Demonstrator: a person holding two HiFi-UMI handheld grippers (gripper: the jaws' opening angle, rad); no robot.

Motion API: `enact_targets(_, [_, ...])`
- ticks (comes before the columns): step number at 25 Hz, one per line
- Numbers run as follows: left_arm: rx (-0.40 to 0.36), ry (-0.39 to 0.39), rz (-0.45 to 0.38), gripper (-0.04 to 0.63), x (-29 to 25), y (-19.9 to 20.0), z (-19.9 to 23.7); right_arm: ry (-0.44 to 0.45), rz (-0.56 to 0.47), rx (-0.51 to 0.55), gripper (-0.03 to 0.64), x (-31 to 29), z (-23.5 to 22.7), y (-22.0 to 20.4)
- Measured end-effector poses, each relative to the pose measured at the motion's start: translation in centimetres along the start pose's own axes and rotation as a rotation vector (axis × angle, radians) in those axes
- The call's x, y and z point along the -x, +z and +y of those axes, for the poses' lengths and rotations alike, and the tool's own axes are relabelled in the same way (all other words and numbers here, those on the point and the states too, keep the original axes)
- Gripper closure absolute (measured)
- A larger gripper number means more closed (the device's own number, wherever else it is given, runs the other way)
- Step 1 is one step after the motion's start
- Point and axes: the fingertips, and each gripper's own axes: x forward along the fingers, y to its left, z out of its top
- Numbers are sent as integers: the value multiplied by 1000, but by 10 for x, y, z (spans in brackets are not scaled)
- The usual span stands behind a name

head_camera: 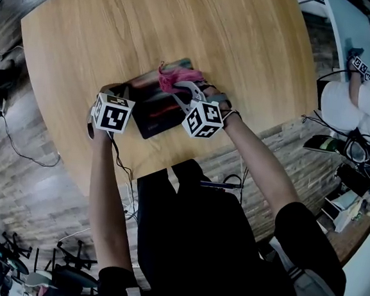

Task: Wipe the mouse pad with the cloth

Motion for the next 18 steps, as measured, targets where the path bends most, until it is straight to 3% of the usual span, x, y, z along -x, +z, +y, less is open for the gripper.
enact_targets(18, [2, 41, 15, 572, 0, 2, 2, 205, -110, 209, 562, 38, 66, -16])
